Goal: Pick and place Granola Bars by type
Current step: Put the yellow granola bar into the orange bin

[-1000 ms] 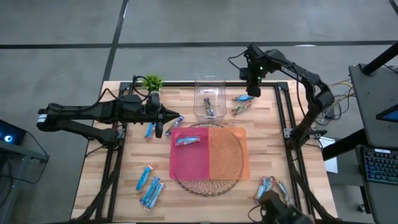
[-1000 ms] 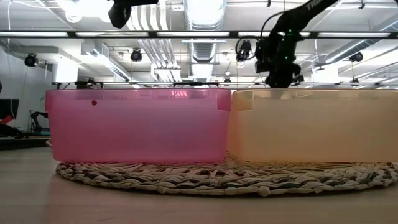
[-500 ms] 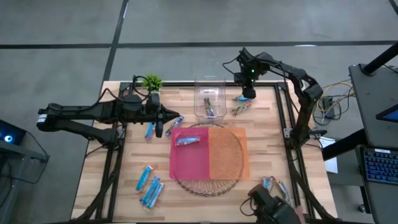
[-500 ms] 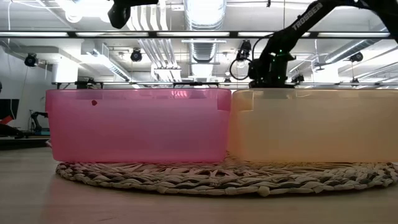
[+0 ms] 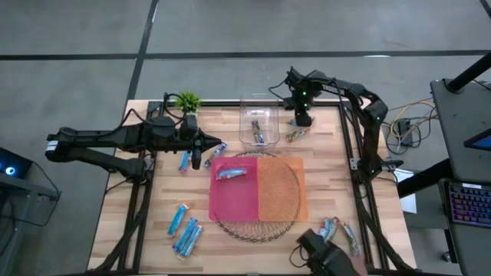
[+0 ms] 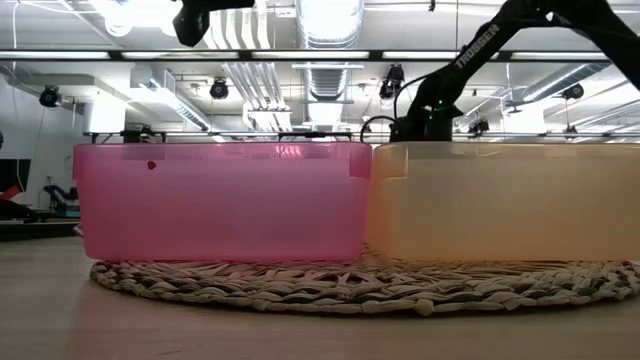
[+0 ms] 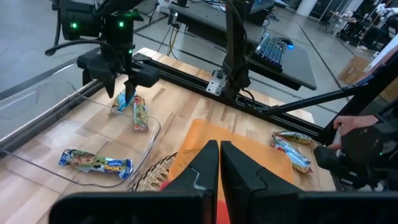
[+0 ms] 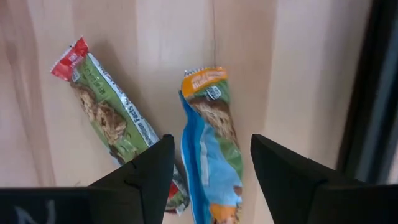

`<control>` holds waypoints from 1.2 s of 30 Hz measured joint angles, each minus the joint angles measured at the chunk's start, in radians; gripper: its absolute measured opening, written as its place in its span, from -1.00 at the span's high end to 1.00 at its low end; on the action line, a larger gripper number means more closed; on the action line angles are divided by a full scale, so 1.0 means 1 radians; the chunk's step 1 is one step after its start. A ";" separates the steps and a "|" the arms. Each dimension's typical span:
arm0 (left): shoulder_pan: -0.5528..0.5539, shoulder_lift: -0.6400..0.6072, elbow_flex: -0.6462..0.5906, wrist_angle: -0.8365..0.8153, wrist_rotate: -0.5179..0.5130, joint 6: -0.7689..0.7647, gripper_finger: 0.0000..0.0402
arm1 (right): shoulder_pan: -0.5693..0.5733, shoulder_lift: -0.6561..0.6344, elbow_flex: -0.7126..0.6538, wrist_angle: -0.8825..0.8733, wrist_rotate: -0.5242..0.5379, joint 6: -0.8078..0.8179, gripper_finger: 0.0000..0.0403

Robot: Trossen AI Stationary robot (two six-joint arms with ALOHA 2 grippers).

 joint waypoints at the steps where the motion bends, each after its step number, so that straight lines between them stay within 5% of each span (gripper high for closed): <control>1: 0.000 0.000 0.000 -0.001 0.000 0.000 1.00 | 0.002 0.005 -0.001 0.001 0.001 0.000 -0.01; 36: 0.000 0.000 0.000 -0.007 -0.009 -0.008 1.00 | 0.008 0.012 -0.094 0.124 0.031 0.026 -0.01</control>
